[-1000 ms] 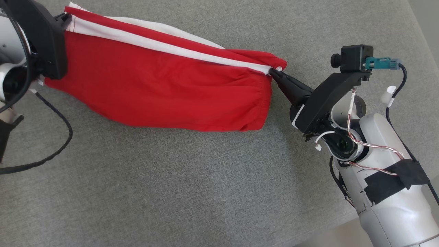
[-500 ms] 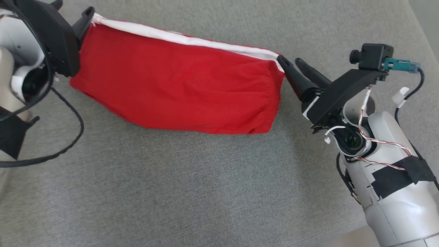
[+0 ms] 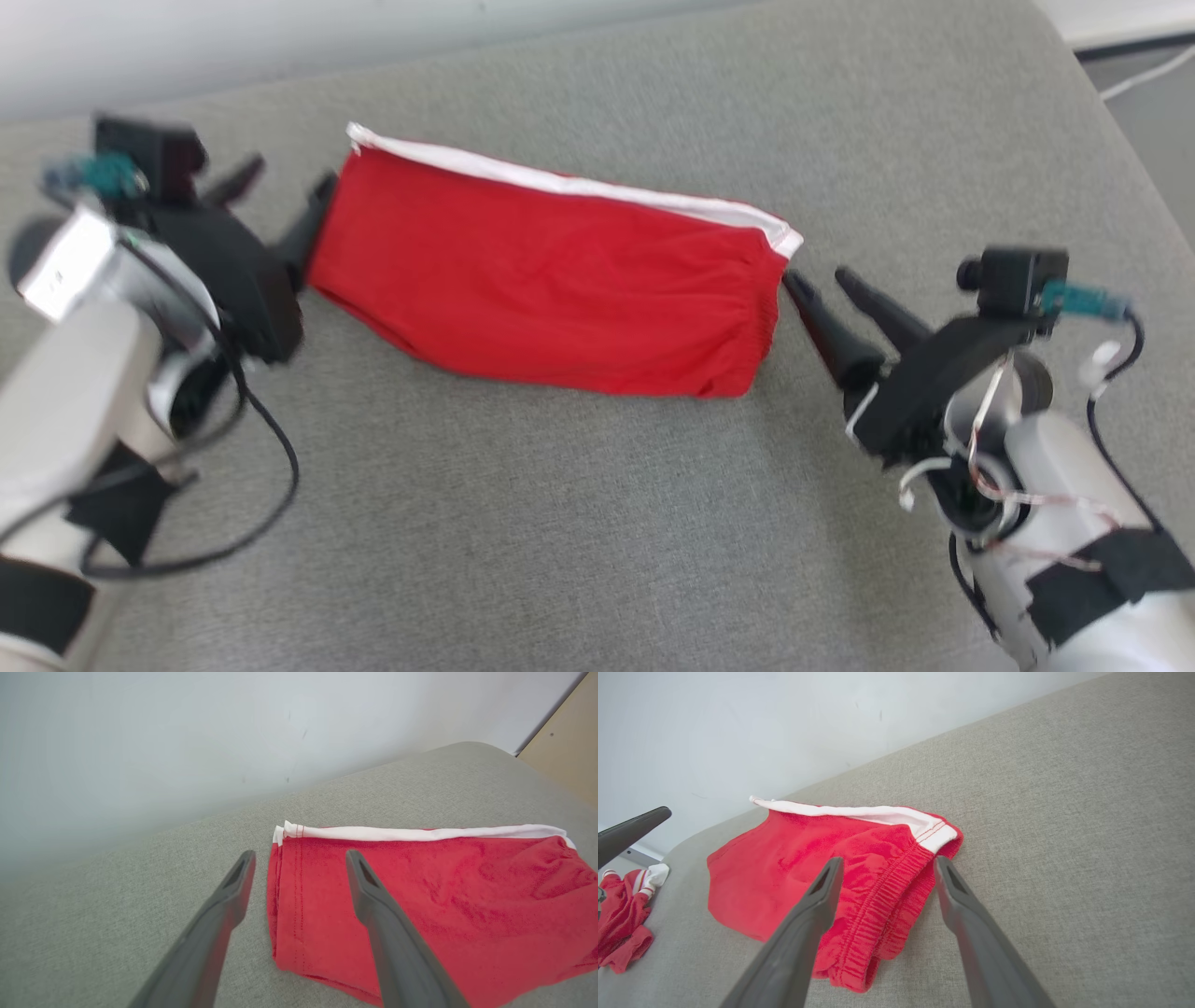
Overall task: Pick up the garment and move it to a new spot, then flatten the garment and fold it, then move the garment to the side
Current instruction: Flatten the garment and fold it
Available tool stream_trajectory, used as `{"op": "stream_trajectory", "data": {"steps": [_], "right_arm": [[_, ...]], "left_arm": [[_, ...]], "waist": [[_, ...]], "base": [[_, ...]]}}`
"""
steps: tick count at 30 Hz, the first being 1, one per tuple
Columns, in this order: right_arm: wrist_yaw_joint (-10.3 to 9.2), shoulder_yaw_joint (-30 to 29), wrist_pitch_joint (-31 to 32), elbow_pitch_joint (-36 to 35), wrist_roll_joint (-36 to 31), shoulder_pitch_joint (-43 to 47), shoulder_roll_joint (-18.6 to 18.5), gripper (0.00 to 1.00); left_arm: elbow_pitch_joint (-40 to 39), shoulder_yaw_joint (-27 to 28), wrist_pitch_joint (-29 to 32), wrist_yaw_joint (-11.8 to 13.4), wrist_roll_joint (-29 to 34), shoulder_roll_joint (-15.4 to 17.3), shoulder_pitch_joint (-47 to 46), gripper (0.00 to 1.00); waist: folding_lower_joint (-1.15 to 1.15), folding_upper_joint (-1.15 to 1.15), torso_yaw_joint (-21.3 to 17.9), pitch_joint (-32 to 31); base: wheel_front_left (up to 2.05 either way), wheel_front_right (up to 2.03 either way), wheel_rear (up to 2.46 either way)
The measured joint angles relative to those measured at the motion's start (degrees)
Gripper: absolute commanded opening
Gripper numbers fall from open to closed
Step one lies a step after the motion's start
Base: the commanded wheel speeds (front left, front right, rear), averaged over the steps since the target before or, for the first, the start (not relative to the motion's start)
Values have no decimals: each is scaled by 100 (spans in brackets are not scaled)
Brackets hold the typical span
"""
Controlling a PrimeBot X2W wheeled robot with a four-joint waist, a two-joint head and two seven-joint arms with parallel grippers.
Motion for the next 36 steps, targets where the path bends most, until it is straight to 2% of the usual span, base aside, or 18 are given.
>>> {"op": "stream_trajectory", "data": {"steps": [6, 13, 22, 28, 36], "right_arm": [[0, 220, -163, -289, -313, 579, -198, 100], [-10, 405, -425, -670, -866, 1177, -535, 100], [-212, 528, -666, -840, -1240, 1264, -539, 100], [-463, 583, -780, -905, -1527, 1256, -533, 100], [-665, 698, -850, -954, -1727, 1230, -401, 100]], "left_arm": [[-59, 62, -500, 19, -42, -56, 619, 100], [-277, 15, -964, 231, -36, -130, 1218, 100], [-371, 7, -1345, 428, 22, -78, 1555, 100], [-382, -70, -1400, 505, 188, -54, 1543, 100], [-342, -367, -1439, 623, 762, 78, 1263, 100]], "waist": [[-1, 0, 147, -341], [-1, -1, 311, -582], [0, 0, 427, -594], [1, 0, 429, -489], [1, 0, 343, -262]], "base": [[0, 0, 0], [0, 0, 0], [0, 0, 0], [0, 0, 0], [0, 0, 0]]}}
